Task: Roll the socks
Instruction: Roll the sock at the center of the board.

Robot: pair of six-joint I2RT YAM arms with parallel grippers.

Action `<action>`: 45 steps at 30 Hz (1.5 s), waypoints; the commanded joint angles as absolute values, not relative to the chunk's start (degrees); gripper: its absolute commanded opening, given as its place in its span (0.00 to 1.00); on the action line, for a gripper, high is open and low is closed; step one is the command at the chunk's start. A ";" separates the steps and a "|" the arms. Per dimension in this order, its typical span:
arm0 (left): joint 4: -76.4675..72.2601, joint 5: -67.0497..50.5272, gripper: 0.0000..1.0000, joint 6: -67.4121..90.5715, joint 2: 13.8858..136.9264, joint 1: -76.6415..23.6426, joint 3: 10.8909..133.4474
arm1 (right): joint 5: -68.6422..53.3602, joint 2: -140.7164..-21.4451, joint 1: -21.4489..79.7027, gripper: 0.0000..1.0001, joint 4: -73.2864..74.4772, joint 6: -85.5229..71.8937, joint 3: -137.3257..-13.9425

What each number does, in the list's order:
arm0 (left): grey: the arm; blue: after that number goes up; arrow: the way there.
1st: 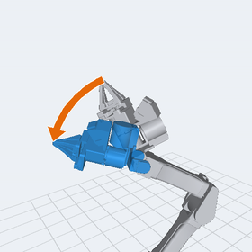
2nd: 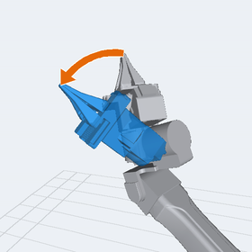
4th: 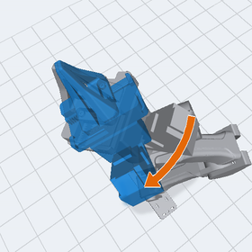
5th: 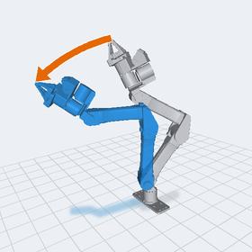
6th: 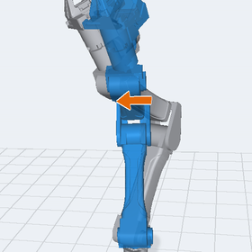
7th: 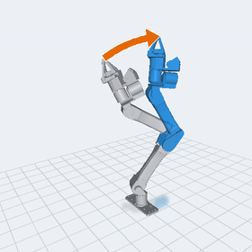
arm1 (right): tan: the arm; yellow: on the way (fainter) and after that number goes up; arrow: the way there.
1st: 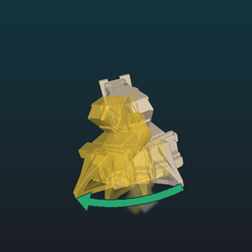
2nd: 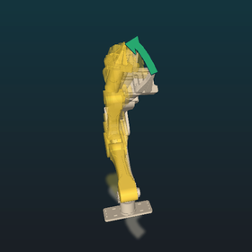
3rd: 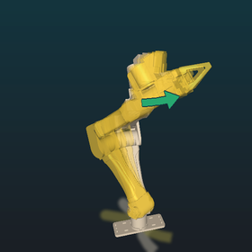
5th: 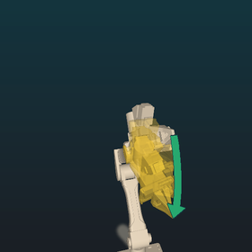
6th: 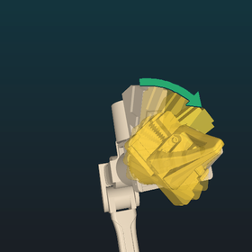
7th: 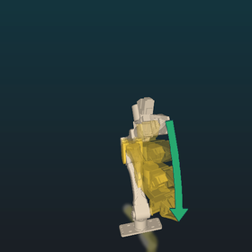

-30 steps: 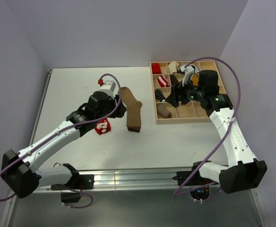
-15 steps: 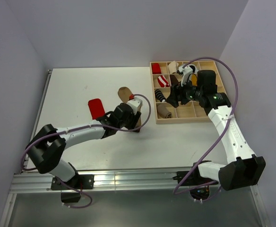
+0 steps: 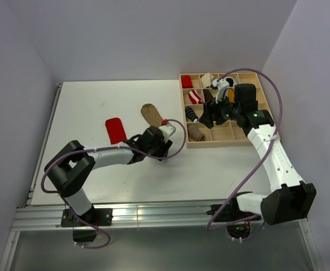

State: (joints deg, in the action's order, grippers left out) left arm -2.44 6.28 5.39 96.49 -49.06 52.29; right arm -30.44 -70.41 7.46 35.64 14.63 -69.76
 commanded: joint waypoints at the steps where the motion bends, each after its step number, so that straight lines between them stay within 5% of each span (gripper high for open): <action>1: -4.48 3.34 0.61 5.62 97.21 -49.04 51.77 | -29.62 -70.40 6.94 0.76 34.45 15.21 -69.43; 22: -5.63 8.00 0.56 10.28 101.69 -49.04 49.30 | -29.62 -70.23 6.94 0.75 34.45 15.56 -68.73; 30: -3.61 7.48 0.36 11.60 103.54 -49.13 50.54 | -29.36 -69.79 6.94 0.75 34.54 15.82 -68.47; 45: 10.28 -0.60 0.18 19.77 104.59 -49.31 56.16 | -30.50 -71.37 6.94 0.75 37.35 18.45 -69.87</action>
